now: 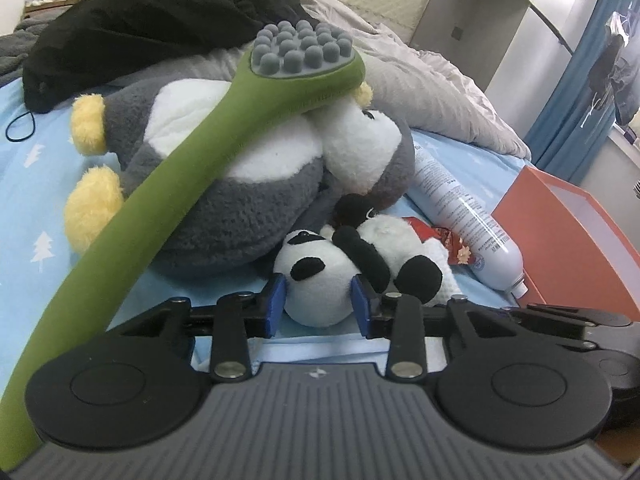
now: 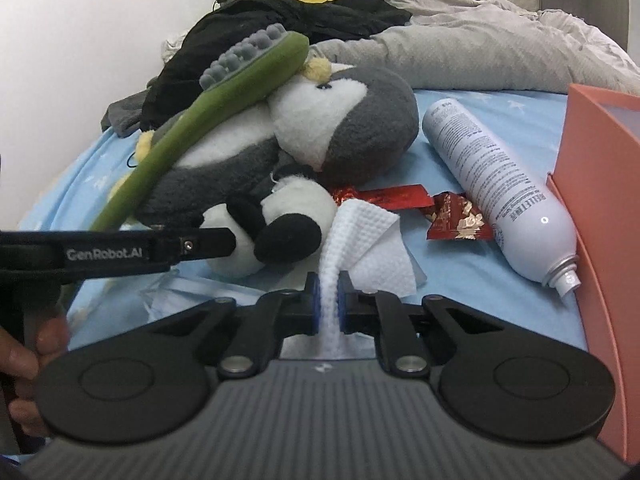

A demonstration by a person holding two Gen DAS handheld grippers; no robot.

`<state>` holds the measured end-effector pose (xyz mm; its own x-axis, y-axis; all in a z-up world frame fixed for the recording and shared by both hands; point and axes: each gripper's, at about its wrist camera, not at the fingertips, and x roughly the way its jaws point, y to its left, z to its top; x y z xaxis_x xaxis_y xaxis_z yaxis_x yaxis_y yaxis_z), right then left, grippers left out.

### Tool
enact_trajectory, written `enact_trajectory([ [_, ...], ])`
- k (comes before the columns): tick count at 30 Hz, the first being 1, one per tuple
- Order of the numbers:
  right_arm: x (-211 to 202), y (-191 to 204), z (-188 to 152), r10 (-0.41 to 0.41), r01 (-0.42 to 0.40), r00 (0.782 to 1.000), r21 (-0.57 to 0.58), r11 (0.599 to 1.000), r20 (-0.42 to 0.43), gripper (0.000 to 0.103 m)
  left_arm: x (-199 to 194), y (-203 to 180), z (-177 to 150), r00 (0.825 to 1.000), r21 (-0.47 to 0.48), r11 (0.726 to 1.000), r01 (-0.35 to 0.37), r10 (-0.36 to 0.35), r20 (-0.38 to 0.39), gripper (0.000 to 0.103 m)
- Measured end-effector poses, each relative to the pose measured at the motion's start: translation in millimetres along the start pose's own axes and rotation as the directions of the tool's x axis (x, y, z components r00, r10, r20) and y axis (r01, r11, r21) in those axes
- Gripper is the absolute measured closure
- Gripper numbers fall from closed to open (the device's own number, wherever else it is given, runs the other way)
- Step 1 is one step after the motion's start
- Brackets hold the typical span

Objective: Organize soft objects
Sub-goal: 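Reach the left tool to the panda plush while the right tool grasps the white towel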

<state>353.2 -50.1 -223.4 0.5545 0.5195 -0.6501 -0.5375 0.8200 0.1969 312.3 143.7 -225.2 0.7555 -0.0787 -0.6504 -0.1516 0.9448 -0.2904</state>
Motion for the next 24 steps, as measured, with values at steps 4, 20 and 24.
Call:
enact_trajectory([
  [4, -14, 1, 2, -0.006, 0.006, 1.0, 0.004, 1.0, 0.017, 0.091, -13, -5, 0, 1.0, 0.005, 1.0, -0.016, 0.016, 0.016, 0.065],
  [20, -96, 5, -10, -0.03, 0.027, 0.998, 0.038, 0.999, 0.064, 0.091, -88, -19, -24, 1.0, -0.02, 1.0, 0.016, -0.015, 0.027, 0.103],
  [24, -101, -3, -25, -0.058, 0.056, 0.998, 0.061, 0.997, 0.025, 0.091, -88, -18, -32, 1.0, 0.021, 1.0, -0.002, 0.002, -0.01, 0.101],
])
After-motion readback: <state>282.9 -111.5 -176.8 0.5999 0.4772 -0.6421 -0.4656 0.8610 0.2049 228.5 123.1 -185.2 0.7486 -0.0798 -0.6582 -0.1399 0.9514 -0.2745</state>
